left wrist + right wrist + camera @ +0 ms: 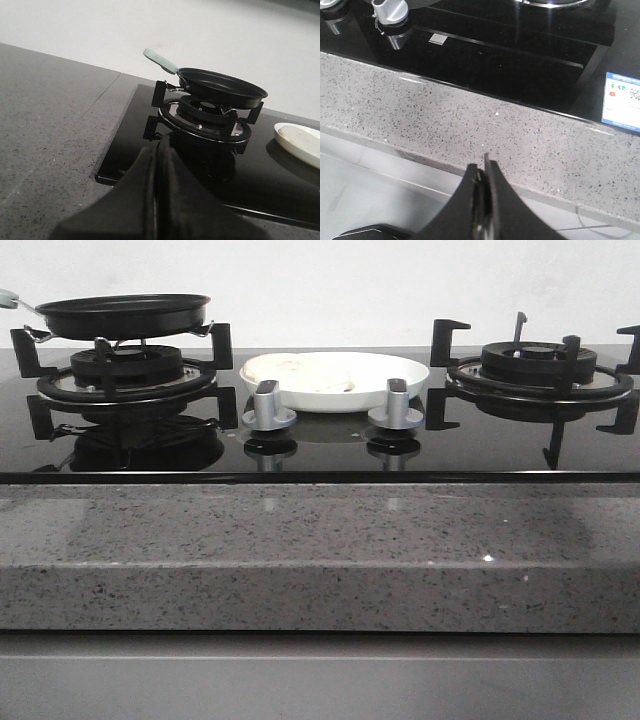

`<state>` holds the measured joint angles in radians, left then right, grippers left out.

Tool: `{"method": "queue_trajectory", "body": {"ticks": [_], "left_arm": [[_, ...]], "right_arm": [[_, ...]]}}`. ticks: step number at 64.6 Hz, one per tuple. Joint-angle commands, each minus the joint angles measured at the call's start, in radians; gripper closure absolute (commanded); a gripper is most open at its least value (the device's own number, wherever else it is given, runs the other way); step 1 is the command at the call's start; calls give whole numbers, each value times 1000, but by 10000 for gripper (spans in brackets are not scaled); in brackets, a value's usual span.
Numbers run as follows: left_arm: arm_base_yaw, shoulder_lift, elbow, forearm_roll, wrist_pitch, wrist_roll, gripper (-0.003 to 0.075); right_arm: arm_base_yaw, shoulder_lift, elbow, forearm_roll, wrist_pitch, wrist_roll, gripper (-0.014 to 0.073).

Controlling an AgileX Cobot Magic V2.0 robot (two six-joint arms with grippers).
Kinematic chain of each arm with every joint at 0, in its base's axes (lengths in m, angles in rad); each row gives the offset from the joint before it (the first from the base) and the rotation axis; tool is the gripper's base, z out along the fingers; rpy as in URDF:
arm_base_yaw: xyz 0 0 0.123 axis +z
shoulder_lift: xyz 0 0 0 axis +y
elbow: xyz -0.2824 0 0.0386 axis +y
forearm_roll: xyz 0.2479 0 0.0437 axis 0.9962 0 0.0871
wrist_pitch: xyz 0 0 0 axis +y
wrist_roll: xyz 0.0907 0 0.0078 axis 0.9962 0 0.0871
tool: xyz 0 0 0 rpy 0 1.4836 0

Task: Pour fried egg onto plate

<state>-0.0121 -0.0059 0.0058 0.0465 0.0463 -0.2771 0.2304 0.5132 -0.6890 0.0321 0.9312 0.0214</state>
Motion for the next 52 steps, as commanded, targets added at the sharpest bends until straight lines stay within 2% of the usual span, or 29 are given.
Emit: {"method": "queue_trajectory", "body": {"ticks": [1, 10, 52], "left_arm": [[0, -16, 7, -10, -105, 72, 739], [0, -16, 7, -100, -144, 219, 739], [0, -16, 7, -102, -123, 219, 739]], "right_arm": [[-1, 3, -24, -13, -58, -9, 662], [-1, 3, -24, -13, -58, -9, 662], [-1, 3, -24, -13, -58, -9, 662]]}}
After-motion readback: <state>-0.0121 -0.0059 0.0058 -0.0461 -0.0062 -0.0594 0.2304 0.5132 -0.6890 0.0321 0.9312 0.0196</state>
